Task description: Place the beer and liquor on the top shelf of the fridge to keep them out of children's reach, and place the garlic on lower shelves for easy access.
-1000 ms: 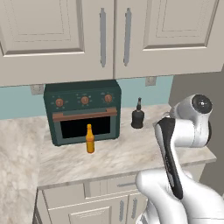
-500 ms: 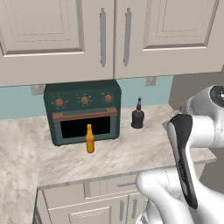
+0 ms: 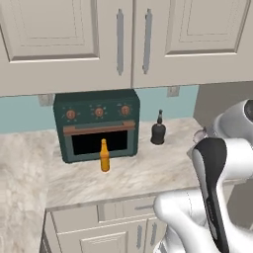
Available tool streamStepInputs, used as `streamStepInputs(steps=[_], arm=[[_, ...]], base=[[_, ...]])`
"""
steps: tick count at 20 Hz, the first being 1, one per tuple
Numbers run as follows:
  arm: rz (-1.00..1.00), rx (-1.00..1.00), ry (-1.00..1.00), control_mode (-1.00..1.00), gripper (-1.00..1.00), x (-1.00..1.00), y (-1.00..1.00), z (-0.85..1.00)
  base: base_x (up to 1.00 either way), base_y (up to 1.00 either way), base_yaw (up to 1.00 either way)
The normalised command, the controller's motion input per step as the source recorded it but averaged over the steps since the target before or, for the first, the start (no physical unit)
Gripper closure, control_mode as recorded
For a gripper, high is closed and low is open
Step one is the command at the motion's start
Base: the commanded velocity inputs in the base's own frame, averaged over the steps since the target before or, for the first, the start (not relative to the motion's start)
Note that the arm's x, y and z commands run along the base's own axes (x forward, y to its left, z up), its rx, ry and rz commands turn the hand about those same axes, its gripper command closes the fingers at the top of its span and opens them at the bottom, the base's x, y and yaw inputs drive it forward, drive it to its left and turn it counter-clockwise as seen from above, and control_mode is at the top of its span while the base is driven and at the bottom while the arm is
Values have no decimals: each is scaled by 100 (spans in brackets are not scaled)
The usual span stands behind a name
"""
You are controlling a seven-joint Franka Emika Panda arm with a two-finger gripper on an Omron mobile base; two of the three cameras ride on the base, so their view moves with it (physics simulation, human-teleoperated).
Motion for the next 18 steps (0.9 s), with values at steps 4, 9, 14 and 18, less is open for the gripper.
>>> streamStepInputs(steps=[4, 9, 14, 18], arm=[[0, 0, 0, 100, 100, 0, 0, 0], [0, 0, 0, 100, 100, 0, 0, 0], [0, 0, 0, 100, 100, 0, 0, 0], [0, 0, 0, 100, 100, 0, 0, 0]], base=[[-60, -3, 3], [-84, -32, -9], [-38, -50, -32], [0, -73, -35]])
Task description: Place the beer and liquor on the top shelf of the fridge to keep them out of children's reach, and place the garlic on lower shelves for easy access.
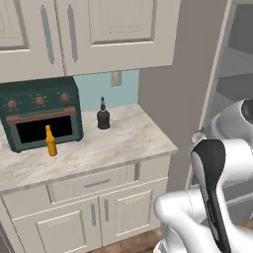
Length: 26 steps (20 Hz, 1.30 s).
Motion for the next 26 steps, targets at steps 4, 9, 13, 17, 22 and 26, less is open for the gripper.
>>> streamStepInputs(steps=[4, 9, 13, 17, 22, 26], arm=[[0, 0, 0, 100, 100, 0, 0, 0], [0, 0, 0, 100, 100, 0, 0, 0], [0, 0, 0, 100, 100, 0, 0, 0], [0, 0, 0, 100, 100, 0, 0, 0], [0, 0, 0, 100, 100, 0, 0, 0], [0, 0, 0, 100, 100, 0, 0, 0]], base=[[0, -81, -33], [0, -85, -32], [2, -85, -30], [19, -66, -10], [20, -20, 14], [21, 0, 33]])
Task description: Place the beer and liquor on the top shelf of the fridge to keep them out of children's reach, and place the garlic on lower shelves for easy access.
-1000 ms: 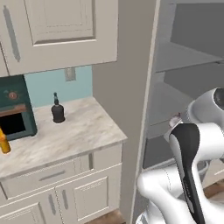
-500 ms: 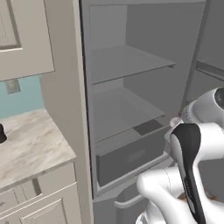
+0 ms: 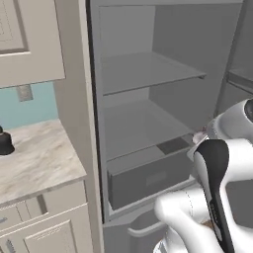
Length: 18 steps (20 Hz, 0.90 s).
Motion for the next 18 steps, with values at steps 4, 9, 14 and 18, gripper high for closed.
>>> streamStepInputs(steps=[4, 9, 14, 18], arm=[[0, 0, 0, 100, 100, 0, 0, 0], [0, 0, 0, 100, 100, 0, 0, 0], [0, 0, 0, 100, 100, 0, 0, 0], [0, 0, 0, 100, 100, 0, 0, 0]], base=[[37, -21, 32], [33, -36, 28], [21, -28, 24], [21, -5, 14]])
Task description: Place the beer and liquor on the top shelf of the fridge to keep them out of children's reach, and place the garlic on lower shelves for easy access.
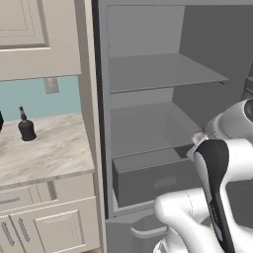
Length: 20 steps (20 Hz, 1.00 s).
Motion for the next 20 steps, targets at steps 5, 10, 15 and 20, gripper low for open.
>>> streamStepInputs(steps=[5, 10, 15, 20], arm=[[1, 0, 0, -100, 100, 35, -3, -46], [0, 3, 1, -100, 100, 71, -7, -61], [0, 8, 2, -100, 100, 83, -8, -56], [0, 12, 0, -100, 100, 77, -9, -60]], base=[[5, -1, 1], [0, 0, 0], [0, 0, 0], [0, 0, 0]])
